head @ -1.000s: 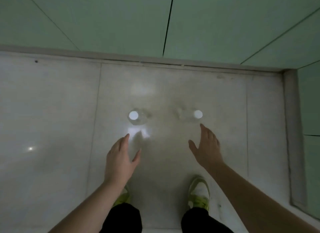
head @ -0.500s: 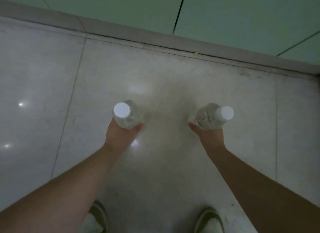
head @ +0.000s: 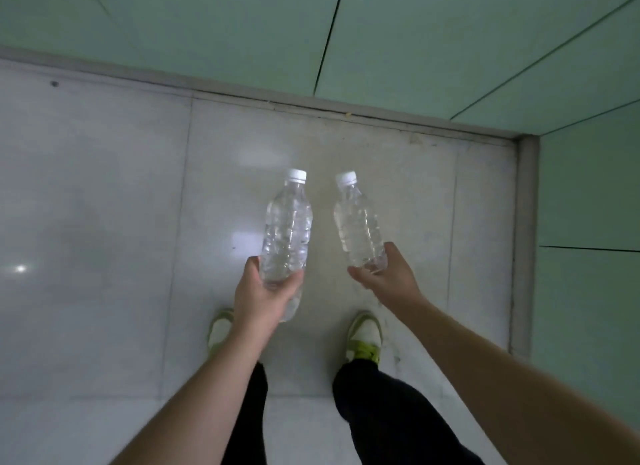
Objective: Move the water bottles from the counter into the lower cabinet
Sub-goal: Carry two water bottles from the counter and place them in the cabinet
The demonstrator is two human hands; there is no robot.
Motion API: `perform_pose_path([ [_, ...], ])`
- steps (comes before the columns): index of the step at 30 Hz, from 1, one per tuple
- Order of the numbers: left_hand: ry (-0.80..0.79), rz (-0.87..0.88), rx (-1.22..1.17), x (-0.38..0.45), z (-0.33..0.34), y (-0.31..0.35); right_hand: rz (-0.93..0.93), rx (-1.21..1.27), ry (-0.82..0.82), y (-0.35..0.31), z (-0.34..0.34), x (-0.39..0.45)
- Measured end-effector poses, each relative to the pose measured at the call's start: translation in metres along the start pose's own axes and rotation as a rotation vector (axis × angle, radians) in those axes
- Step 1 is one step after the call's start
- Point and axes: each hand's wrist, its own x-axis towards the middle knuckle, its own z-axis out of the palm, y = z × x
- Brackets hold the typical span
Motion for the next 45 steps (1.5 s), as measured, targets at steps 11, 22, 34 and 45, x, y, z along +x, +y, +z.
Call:
perform_pose_path([
  [11, -0.030, 0.081, -0.065, -0.275, -0.151, 0.222, -0.264, -0.061, -0.083, -0.186, -0.151, -0.278],
  [22, 0.193, 0.245, -0.294, -0.420, -0.248, 0.303, -0.523, -0.109, -0.291, -0.322, -0.197, -0.395],
  [34, 0.533, 0.241, -0.306, -0.465, -0.435, 0.223, -0.700, -0.140, -0.473, -0.431, -0.018, -0.498],
  [45, 0.910, 0.090, -0.411, -0.495, -0.589, 0.135, -0.866, -0.240, -0.684, -0.507, 0.151, -0.581],
])
